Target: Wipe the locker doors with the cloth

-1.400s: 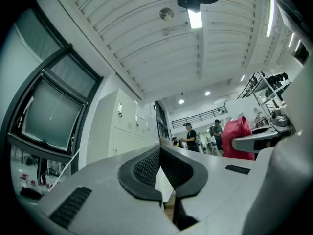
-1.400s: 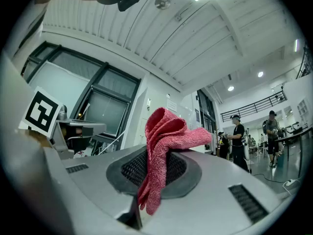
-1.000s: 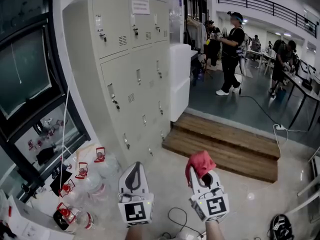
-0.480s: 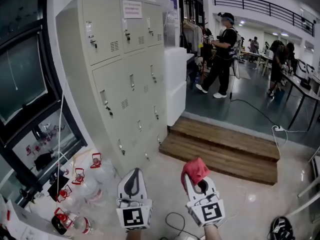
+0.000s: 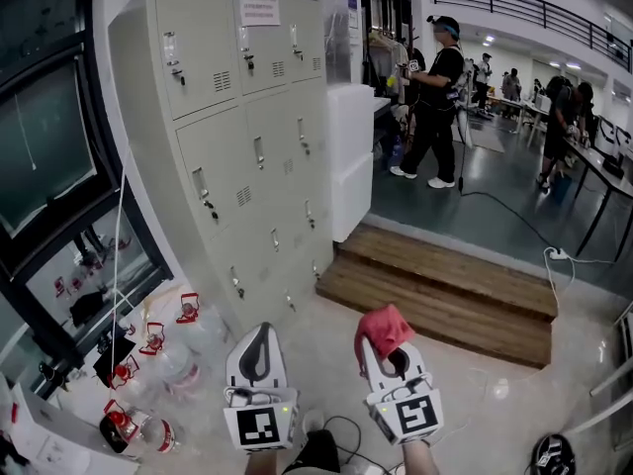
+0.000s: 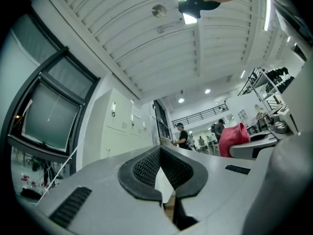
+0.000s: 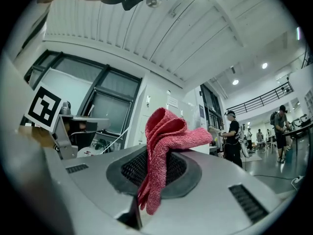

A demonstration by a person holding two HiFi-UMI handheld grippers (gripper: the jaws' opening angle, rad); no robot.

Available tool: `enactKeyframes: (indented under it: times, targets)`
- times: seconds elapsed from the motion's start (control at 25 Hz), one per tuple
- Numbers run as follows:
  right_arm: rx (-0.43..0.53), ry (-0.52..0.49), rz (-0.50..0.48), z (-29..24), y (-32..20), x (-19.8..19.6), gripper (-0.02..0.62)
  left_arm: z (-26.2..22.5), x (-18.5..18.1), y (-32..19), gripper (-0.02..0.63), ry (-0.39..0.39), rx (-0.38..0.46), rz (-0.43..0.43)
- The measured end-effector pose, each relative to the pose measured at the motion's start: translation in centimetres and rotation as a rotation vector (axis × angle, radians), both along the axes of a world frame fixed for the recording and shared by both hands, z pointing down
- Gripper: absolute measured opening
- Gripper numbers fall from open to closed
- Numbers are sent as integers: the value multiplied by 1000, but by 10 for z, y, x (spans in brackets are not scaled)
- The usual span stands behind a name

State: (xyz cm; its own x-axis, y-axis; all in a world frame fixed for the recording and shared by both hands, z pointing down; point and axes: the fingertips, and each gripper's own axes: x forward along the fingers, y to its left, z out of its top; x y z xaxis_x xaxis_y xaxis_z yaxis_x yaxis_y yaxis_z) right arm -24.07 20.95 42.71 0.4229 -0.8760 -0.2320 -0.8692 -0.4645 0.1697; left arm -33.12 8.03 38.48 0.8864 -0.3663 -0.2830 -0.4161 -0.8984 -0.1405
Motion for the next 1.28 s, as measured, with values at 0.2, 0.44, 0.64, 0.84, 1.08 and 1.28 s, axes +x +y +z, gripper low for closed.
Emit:
enactKeyframes:
  times: [0.2, 0.44, 0.64, 0.84, 1.08, 1.28]
  targets:
    - [27, 8, 5, -1, -1, 19, 26, -9, 23, -13, 15, 38, 39, -11]
    - [19, 17, -9, 1, -17, 49, 26, -17, 65, -28, 15, 53, 86, 7]
    - [1, 14, 3, 7, -33, 91, 26, -16, 105, -45, 15, 61, 89, 18]
    - [3, 28, -15, -6, -73, 145, 26, -18, 157, -78, 15, 41, 87, 16]
    - [10, 38, -60, -46, -146, 215, 26, -45, 219, -142, 15, 37, 77, -20]
    - [31, 94, -124, -66, -219, 269, 26, -55, 266, -214, 15, 65, 85, -101]
